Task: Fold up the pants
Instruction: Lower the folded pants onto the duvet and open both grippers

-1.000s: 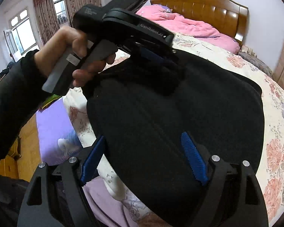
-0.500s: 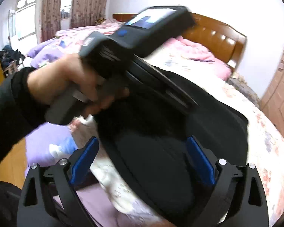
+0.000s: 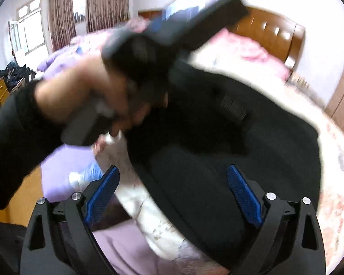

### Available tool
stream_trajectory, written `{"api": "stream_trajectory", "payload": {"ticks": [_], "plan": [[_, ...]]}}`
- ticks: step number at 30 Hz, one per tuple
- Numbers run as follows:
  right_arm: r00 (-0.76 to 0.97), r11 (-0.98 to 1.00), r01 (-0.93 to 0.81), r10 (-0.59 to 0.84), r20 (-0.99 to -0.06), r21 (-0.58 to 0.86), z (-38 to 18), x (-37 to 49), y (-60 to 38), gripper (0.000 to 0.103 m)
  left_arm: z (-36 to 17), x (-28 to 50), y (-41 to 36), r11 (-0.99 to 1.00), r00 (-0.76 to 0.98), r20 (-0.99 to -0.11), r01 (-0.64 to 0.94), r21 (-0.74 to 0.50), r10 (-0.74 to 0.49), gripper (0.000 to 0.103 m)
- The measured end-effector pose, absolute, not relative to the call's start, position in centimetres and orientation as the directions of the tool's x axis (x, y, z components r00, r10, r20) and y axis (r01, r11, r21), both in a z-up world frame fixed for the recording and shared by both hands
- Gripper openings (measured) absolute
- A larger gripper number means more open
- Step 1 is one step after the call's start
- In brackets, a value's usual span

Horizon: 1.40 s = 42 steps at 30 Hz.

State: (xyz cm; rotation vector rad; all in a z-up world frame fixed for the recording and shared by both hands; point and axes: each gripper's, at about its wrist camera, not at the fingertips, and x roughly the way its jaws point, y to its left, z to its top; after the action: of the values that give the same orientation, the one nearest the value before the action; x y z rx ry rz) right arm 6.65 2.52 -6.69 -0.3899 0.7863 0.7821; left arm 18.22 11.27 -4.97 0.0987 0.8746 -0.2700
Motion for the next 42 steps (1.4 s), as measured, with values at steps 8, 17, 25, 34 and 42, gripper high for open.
{"api": "stream_trajectory", "payload": {"ticks": [8, 17, 25, 34, 42], "plan": [[0.4, 0.643, -0.763, 0.546, -0.736, 0.063, -4.0, 5.9, -0.6, 0.093, -5.1, 18.2, 11.4, 0.962, 0.613, -0.768, 0.274, -0.016, -0.187, 0.093], [0.59, 0.82, -0.57, 0.371, -0.717, -0.044, -0.8, 15.7, -6.2, 0.093, -2.8, 14.8, 11.6, 0.978, 0.675, -0.725, 0.208, 0.012, -0.135, 0.093], [0.511, 0.829, -0.555, 0.27, -0.816, -0.074, -6.3, 25.8, -4.0, 0.095, -5.8, 12.1, 14.9, 0.984, 0.617, -0.779, 0.176, -0.003, -0.113, 0.102], [0.471, 0.846, -0.517, 0.41, -0.781, 0.132, -4.3, 25.5, -7.1, 0.098, -2.7, 11.3, 15.7, 0.977, 0.641, -0.742, 0.187, -0.098, -0.197, 0.101], [0.483, 0.9, -0.433, 0.284, -0.828, 0.057, -5.5, 28.7, -8.8, 0.098, -3.0, 18.1, 11.5, 0.956, 0.578, -0.79, 0.292, -0.033, -0.204, 0.101]]}}
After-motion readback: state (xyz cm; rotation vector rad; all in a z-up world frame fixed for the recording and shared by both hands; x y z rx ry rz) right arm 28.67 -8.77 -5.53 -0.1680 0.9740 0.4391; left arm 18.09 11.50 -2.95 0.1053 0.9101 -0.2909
